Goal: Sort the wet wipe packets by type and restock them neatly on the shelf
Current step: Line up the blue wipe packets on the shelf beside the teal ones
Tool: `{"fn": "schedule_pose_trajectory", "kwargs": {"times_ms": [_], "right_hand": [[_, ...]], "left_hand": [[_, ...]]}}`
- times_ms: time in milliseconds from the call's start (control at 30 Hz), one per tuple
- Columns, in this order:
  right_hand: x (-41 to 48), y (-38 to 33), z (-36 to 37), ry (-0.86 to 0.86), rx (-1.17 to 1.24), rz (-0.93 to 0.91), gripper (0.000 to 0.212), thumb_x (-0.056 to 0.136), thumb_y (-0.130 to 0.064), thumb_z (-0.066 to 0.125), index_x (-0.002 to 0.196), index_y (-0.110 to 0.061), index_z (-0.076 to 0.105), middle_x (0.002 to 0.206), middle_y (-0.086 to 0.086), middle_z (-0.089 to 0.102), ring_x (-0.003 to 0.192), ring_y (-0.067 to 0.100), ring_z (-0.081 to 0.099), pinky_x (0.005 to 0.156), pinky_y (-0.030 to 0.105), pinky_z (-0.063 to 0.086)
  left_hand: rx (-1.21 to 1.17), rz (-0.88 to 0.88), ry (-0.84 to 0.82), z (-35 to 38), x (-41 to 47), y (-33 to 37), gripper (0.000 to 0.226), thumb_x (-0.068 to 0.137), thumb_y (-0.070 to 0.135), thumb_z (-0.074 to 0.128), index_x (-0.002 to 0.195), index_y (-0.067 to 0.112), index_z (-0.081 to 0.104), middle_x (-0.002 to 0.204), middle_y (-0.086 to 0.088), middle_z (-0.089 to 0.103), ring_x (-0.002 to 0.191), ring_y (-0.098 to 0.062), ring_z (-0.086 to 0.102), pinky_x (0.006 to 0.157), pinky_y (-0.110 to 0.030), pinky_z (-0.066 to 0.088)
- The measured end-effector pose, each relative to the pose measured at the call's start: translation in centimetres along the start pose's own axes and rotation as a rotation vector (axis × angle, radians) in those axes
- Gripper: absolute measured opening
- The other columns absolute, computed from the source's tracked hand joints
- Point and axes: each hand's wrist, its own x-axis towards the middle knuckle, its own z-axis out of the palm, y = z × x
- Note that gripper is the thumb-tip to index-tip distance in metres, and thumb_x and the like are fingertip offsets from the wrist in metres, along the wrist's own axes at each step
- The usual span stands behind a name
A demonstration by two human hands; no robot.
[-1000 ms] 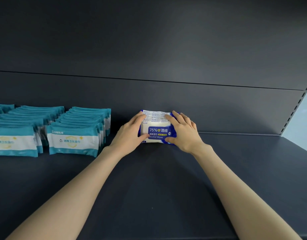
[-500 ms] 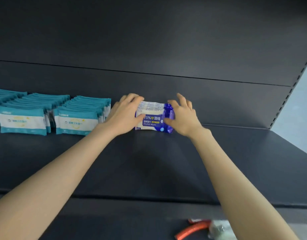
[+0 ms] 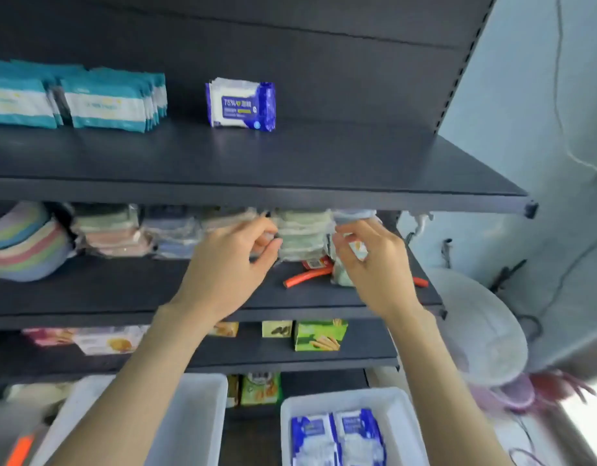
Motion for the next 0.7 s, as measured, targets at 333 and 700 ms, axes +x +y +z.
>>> {"fn": "schedule_pose_trajectory", "kwargs": {"times_ms": [333, 700], "right_hand": [[-19.0, 14.1, -0.6, -0.353, -0.024, 0.345, 0.009, 0.087, -0.009, 0.061, 0.089, -0.013, 0.069, 0.093, 0.004, 0.068, 0.074, 0.021, 0.066, 0.067, 0.038, 0.055], [-34.6, 32.8, 3.5, -0.704, 0.059, 0.708, 0.012, 0.091, -0.011, 0.057, 0.09, -0.009, 0.069, 0.096, 0.007, 0.07, 0.076, 0.02, 0.063, 0.072, 0.038, 0.054]], "left_hand": [[-0.084, -0.278, -0.413, 16.2, -15.7, 6.3, 0.014, 0.088, 0.024, 0.059, 0.092, 0.014, 0.067, 0.08, 0.0, 0.07, 0.07, -0.022, 0.064, 0.06, -0.039, 0.054], [-0.175, -0.993, -0.626, 37.6, -32.0, 10.5, 0.007, 0.089, 0.019, 0.06, 0.094, 0.016, 0.065, 0.078, 0.01, 0.064, 0.074, -0.015, 0.063, 0.073, -0.032, 0.052]]}}
